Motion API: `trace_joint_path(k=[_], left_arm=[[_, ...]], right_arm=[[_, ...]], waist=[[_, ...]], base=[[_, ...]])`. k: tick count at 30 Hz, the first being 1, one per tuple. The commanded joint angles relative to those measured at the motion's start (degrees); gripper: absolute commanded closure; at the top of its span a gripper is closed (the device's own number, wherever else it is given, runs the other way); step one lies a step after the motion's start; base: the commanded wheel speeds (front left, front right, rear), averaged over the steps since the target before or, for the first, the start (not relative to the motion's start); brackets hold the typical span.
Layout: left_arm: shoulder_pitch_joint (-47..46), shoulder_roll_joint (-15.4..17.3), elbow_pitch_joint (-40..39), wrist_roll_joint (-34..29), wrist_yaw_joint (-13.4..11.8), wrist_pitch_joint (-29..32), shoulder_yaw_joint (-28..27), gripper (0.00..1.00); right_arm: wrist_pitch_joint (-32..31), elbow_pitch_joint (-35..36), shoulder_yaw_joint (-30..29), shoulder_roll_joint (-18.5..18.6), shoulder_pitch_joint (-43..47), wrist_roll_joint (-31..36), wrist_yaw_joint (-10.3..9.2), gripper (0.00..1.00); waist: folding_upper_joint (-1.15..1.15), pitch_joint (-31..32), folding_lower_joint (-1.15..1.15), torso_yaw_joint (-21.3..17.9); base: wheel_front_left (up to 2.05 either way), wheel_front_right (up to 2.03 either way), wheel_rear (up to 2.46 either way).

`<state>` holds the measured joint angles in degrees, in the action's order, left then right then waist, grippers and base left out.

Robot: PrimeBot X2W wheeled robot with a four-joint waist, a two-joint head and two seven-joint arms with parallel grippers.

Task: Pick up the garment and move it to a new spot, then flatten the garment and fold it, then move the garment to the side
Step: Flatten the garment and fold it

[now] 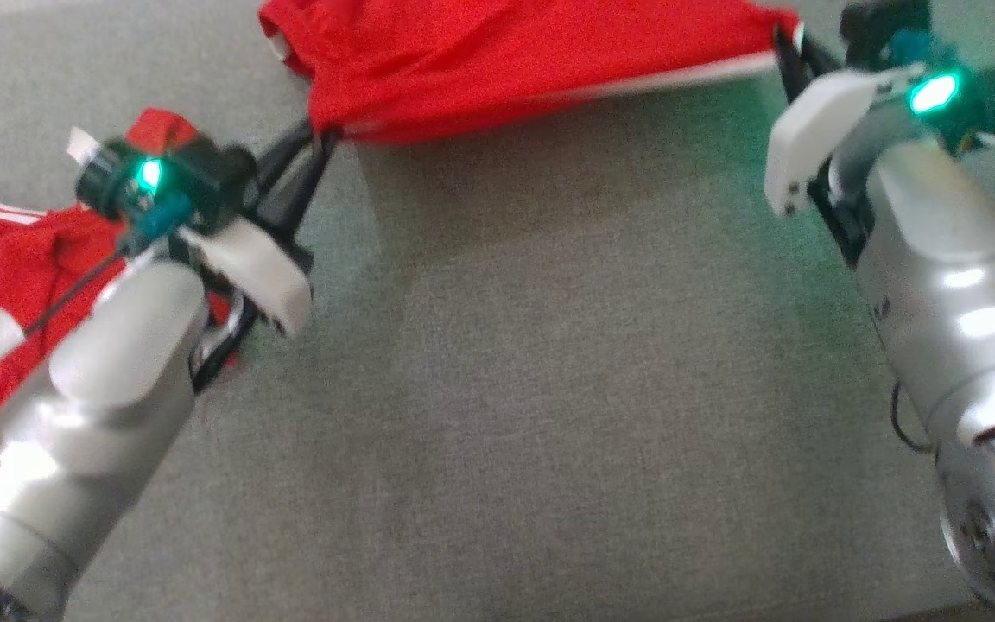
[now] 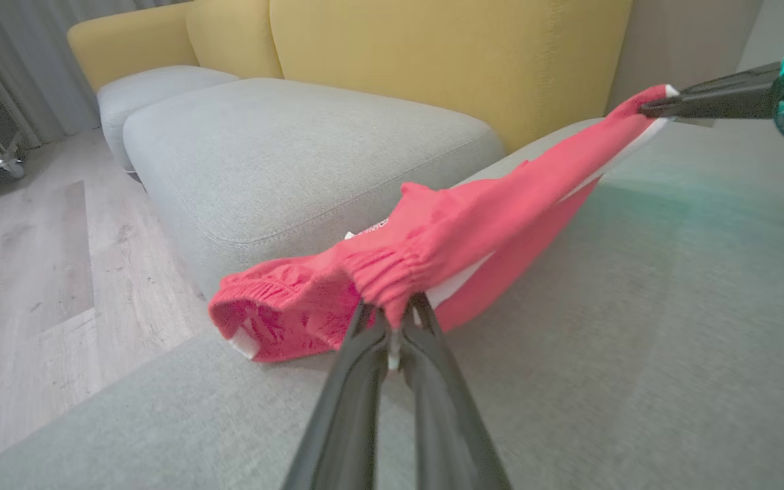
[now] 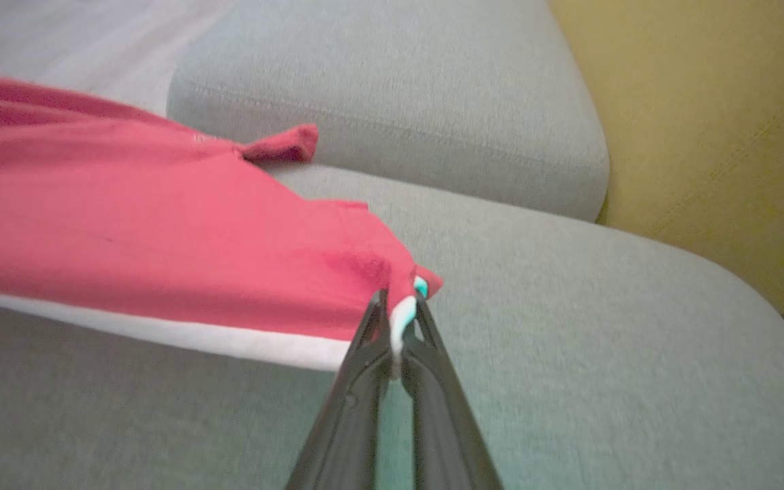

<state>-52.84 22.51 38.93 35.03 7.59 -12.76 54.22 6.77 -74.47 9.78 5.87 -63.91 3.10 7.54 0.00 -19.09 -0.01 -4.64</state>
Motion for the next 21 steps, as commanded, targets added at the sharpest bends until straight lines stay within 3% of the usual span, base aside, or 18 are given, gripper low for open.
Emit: trace_joint_path(k=[1, 6, 11, 21], left_arm=[[-1.2, 2.7, -1.9, 0.9, -0.1, -0.7, -1.3, 1.0], [4.1, 3.9, -3.9, 2.1, -0.1, -0.7, 1.2, 1.0], [8.8, 4.5, -5.7, 2.4, -1.7, -0.8, 2.2, 1.0], [18.4, 5.5, -14.0, 4.6, -6.3, -0.3, 3.0, 1.0]], right_arm=[[-1.0, 1.0, 2.1, 0.1, 1.4, -0.9, -0.05, 1.0], [-5.4, 0.7, 8.9, 1.5, 6.1, -5.9, -0.05, 1.0], [-8.6, 1.3, 15.5, 3.0, 9.7, -12.3, -0.05, 1.0], [-15.4, 11.1, 26.4, 9.7, 18.6, -26.5, -0.05, 1.0]], waist=[[0.0, 1.9, 0.01, 0.0], [0.0, 5.3, 0.01, -0.7], [0.0, 9.1, 0.01, -1.6], [0.0, 17.0, 0.01, -3.5]], base=[[0.0, 0.0, 0.0], [0.0, 0.0, 0.0], [0.0, 0.0, 0.0], [0.0, 0.0, 0.0]])
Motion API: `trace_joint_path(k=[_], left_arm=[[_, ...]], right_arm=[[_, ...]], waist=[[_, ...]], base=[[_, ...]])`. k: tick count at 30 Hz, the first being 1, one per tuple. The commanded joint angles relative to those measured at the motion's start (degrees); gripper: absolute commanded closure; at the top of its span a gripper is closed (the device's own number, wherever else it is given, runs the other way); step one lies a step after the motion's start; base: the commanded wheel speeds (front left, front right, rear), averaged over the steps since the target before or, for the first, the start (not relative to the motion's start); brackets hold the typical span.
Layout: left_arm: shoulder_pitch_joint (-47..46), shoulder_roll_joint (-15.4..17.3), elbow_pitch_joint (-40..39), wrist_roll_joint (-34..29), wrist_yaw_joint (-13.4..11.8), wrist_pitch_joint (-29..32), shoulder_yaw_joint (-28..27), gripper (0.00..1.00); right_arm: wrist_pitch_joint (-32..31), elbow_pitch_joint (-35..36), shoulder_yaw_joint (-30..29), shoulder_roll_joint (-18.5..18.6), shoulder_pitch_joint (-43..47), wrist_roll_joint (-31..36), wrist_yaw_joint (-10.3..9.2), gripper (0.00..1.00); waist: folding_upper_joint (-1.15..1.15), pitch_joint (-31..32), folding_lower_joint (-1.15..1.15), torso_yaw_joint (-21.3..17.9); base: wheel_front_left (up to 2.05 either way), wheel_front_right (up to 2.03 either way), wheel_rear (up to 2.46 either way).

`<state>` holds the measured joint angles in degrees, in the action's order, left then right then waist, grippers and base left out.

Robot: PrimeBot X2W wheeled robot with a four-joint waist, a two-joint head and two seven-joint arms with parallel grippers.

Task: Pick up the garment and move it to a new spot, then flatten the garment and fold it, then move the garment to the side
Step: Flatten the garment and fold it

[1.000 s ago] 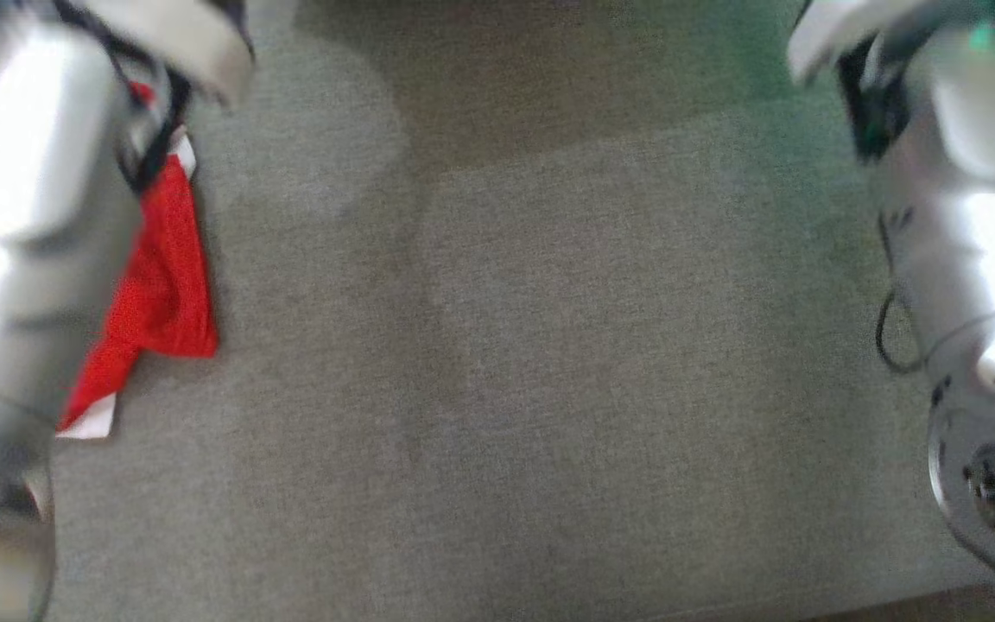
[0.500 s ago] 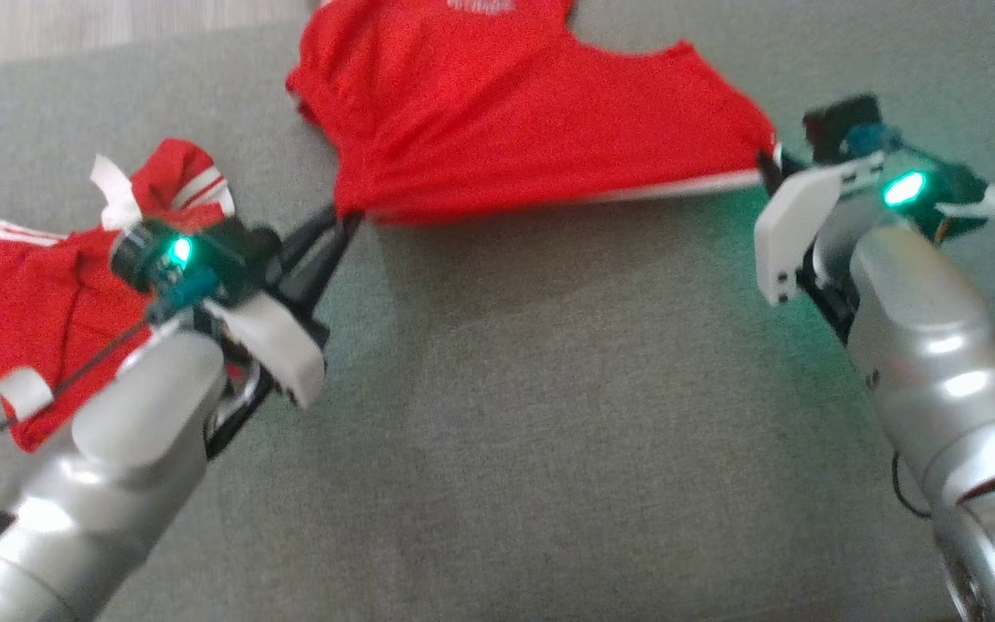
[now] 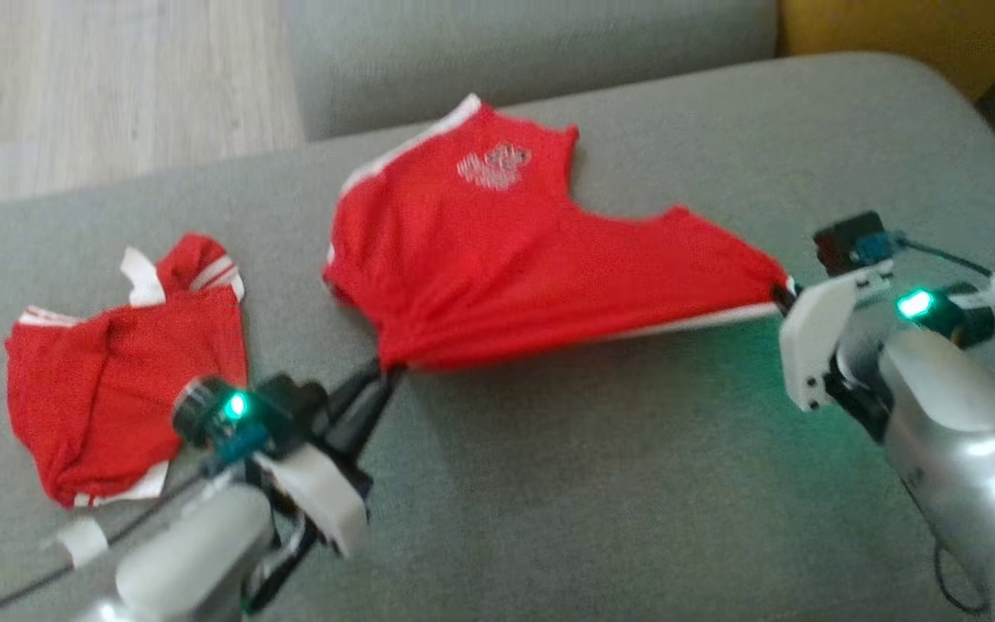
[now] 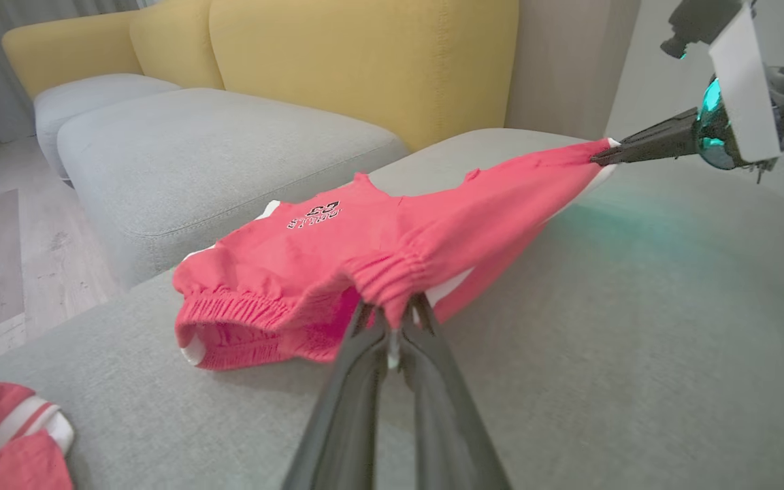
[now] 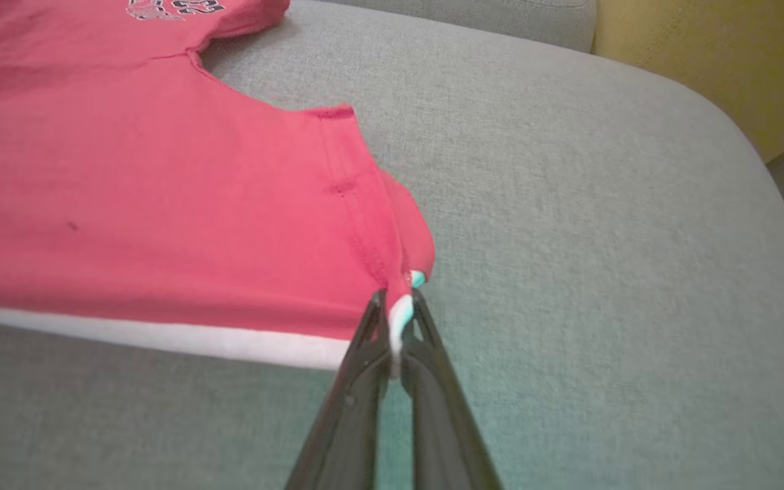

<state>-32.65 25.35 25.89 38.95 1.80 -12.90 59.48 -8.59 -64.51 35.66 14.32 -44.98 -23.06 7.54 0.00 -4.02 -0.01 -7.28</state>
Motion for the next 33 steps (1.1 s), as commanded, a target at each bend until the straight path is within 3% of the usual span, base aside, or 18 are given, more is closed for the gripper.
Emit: trace_joint_path(k=[1, 8, 13, 22, 33], left_arm=[[-0.6, 2.9, -2.4, 0.9, -1.1, 0.2, -2.0, 1.0], [5.1, 4.7, -13.6, 0.9, -5.4, 4.4, 0.4, 1.0], [6.0, 5.8, -19.3, 1.0, -7.9, 6.9, 0.6, 1.0], [2.1, 6.3, -19.8, 1.9, -9.4, 7.9, -2.5, 1.0], [-7.4, 2.7, -14.4, 3.0, -5.5, 9.2, -4.4, 1.0]], right_arm=[[-0.7, 2.7, 1.5, 2.5, 0.7, -2.0, -0.05, 1.0], [-4.2, 12.3, 3.0, 11.1, 6.7, -10.2, -0.05, 1.0], [-3.7, 18.0, 0.4, 13.5, 8.3, -11.6, -0.05, 1.0], [-0.6, 21.9, -6.6, 10.9, 4.7, -5.6, -0.05, 1.0], [-1.1, 17.5, -11.4, 5.0, -7.1, 2.7, -0.05, 1.0]], waist=[[0.0, 2.6, 0.01, -1.0], [0.0, 3.9, 0.01, -0.8], [0.0, 3.2, 0.01, -0.1], [0.0, -1.5, 0.01, 4.1], [0.0, -10.2, 0.01, 11.6]], base=[[0.0, 0.0, 0.0], [0.0, 0.0, 0.0], [0.0, 0.0, 0.0], [0.0, 0.0, 0.0], [0.0, 0.0, 0.0]])
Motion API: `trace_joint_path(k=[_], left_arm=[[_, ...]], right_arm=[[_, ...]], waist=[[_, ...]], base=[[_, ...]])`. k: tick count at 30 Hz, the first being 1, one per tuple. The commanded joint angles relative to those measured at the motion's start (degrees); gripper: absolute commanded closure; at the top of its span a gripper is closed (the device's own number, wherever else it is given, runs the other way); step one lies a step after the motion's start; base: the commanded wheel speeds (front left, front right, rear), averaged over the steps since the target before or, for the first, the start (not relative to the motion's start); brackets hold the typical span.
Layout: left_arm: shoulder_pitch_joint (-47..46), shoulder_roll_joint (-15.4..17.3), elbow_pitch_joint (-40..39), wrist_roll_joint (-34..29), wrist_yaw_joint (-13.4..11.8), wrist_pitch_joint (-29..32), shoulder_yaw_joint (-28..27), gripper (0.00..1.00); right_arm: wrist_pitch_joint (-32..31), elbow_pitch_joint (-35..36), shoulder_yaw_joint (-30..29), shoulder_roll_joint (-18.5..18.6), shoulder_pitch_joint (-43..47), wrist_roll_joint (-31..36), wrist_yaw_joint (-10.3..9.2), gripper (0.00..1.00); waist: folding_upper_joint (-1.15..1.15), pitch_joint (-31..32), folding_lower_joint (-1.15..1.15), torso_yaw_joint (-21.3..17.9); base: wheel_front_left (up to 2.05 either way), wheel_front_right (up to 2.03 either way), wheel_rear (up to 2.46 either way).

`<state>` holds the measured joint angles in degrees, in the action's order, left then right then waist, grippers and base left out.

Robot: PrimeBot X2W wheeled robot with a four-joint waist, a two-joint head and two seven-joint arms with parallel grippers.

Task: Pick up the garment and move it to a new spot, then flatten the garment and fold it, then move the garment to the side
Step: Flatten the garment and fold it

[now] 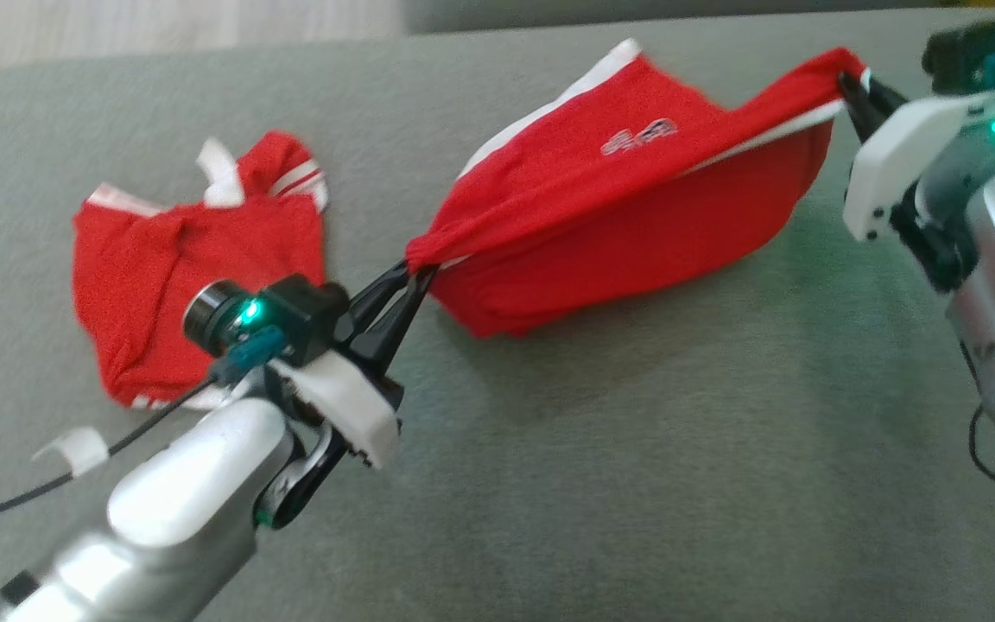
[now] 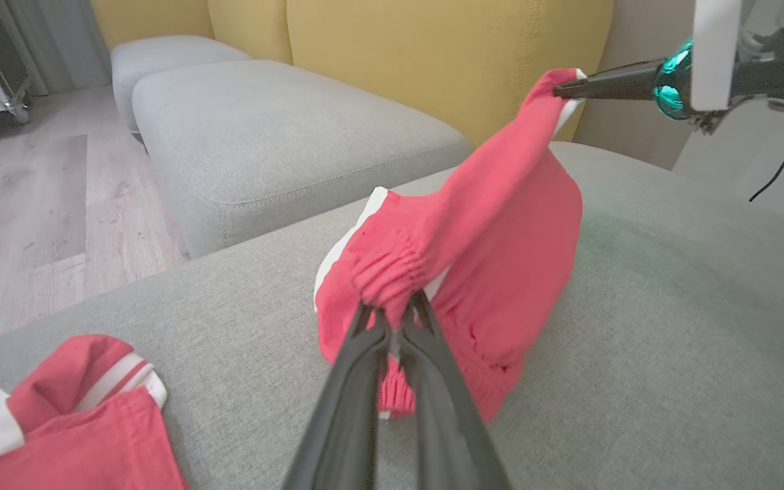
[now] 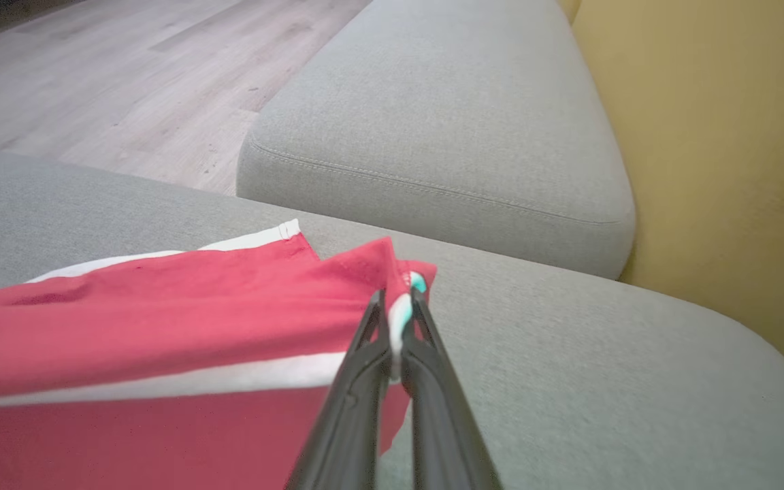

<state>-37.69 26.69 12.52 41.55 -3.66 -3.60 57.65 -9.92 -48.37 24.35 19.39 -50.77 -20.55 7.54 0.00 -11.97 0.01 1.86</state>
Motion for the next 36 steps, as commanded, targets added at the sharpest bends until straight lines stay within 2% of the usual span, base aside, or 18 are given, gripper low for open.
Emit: trace_joint_path(k=[1, 6, 15, 24, 25, 26, 31, 36], left_arm=[[-3.1, 0.8, -0.3, 0.3, 0.4, -0.1, -2.4, 1.0], [-6.2, -2.7, 3.4, 0.1, 2.3, -0.3, -1.6, 1.0], [-11.5, -8.8, 10.3, -0.3, 4.8, -1.3, -0.6, 1.0], [-15.3, -13.5, 15.6, -1.1, 6.7, -2.8, 0.6, 0.98], [-15.5, -13.9, 16.2, -1.1, 6.8, -3.0, 0.6, 0.52], [-15.8, -14.2, 16.7, -1.1, 6.9, -3.1, 0.7, 0.0], [-16.6, -15.0, 19.6, -1.2, 6.6, -4.4, 0.4, 0.0], [-16.1, -14.7, 22.2, -0.9, 6.2, -6.4, -0.3, 0.0]], right_arm=[[0.4, 0.4, -0.2, -0.5, -2.4, 0.7, -0.05, 1.0], [1.1, -5.2, 0.4, -1.9, -7.4, 3.2, -0.05, 1.0], [4.7, -13.6, 1.3, -2.4, -14.5, 7.4, -0.05, 1.0], [7.6, -19.7, 1.7, -2.4, -18.4, 8.4, -0.05, 1.0], [7.8, -20.4, 1.6, -2.2, -18.9, 8.6, -0.05, 0.59], [7.7, -21.3, 1.3, -2.1, -19.3, 8.8, -0.05, 0.0], [10.4, -23.3, -0.8, -2.2, -20.8, 10.4, -0.05, 0.0], [15.0, -23.9, -1.8, -2.7, -20.6, 12.1, -0.05, 0.0]], waist=[[0.0, -2.8, -0.01, 3.2], [0.0, -5.3, -0.01, 6.3], [0.0, -9.9, -0.01, 10.6], [0.0, -12.6, -0.01, 13.8], [0.0, -12.8, -0.01, 14.0], [0.0, -13.0, -0.01, 14.1], [0.0, -12.9, -0.01, 13.8], [0.0, -10.2, -0.01, 12.0]], base=[[0.0, 0.0, 0.0], [0.0, 0.0, 0.0], [0.0, 0.0, 0.0], [0.0, 0.0, 0.0], [0.0, 0.0, 0.0], [0.0, 0.0, 0.0], [0.0, 0.0, 0.0], [0.0, 0.0, 0.0]])
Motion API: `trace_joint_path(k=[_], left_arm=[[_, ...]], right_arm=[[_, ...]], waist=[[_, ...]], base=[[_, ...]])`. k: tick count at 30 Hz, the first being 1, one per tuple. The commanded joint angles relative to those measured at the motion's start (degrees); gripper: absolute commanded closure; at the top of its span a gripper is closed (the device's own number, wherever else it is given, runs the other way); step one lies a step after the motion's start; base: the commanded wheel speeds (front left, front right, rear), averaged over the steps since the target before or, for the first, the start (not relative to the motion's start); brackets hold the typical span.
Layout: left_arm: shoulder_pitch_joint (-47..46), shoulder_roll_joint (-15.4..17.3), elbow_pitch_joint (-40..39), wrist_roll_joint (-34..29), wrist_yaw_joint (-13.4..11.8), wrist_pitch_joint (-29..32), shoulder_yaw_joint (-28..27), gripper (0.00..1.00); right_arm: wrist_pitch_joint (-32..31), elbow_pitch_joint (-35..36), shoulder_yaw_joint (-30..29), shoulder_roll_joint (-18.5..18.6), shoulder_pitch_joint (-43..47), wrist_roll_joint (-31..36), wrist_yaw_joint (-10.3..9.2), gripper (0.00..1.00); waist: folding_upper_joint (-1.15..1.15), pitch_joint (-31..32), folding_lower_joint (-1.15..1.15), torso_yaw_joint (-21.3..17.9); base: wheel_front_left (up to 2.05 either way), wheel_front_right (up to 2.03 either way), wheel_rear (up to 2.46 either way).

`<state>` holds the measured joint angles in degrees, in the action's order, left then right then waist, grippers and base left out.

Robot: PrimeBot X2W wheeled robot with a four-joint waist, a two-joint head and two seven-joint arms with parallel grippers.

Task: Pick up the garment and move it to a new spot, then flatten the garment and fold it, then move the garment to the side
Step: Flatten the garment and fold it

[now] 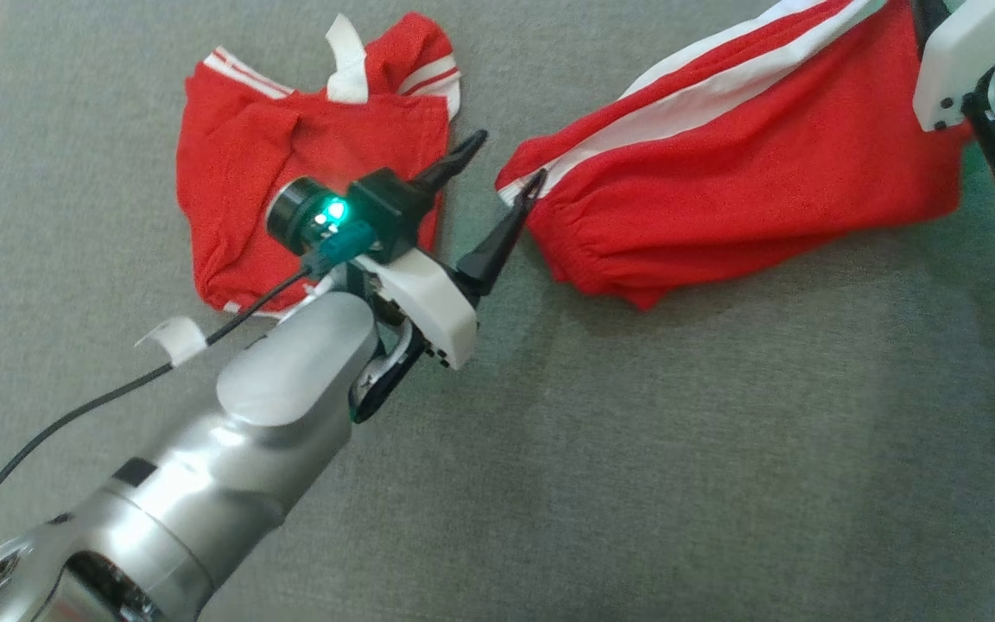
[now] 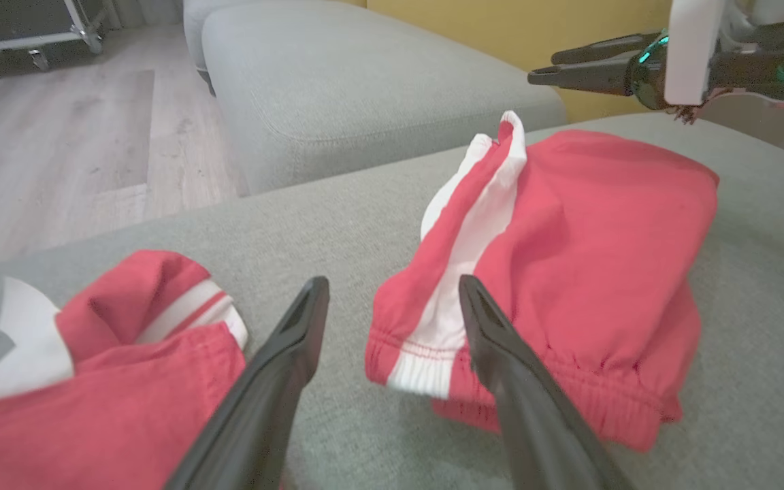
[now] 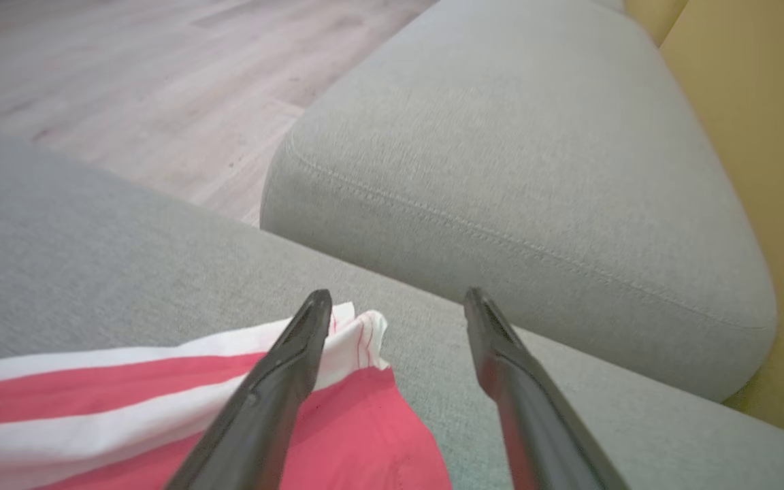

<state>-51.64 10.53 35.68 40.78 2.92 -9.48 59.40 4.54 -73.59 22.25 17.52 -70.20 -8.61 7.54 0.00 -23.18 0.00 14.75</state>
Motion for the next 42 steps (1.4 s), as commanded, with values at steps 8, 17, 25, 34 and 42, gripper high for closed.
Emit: trace_joint_path(k=[8, 17, 25, 34, 42], left_arm=[[1.2, 4.6, 0.0, 2.0, -3.6, -4.1, -6.6, 0.0], [11.6, 9.4, -11.1, 0.4, -9.3, -5.5, -19.7, 0.0], [27.3, 8.3, -21.4, -5.5, -11.2, -5.5, -31.8, 0.0], [42.7, 3.0, -26.9, -12.5, -8.5, -5.5, -40.6, 0.0], [44.8, -0.2, -27.2, -17.9, -5.2, -5.5, -44.4, 0.0]], right_arm=[[8.4, 1.9, -1.6, -4.2, 1.6, -1.4, -0.05, 0.0], [10.4, 13.2, -2.9, -6.8, 12.7, -3.9, -0.05, 0.0], [10.4, 25.7, -7.2, -8.7, 28.2, -2.7, -0.05, 0.0], [10.4, 36.7, -13.0, -13.8, 46.2, 1.2, -0.05, 0.0], [10.3, 42.3, -15.1, -14.6, 50.1, 2.7, -0.05, 0.0]], waist=[[0.0, 7.7, 0.0, -5.8], [0.0, 14.5, 0.0, -10.4], [0.0, 18.9, 0.0, -12.7], [0.0, 21.4, 0.0, -14.7], [0.0, 19.4, 0.0, -14.2]], base=[[0.0, 0.0, 0.0], [0.0, 0.0, 0.0], [0.0, 0.0, 0.0], [0.0, 0.0, 0.0], [0.0, 0.0, 0.0]])
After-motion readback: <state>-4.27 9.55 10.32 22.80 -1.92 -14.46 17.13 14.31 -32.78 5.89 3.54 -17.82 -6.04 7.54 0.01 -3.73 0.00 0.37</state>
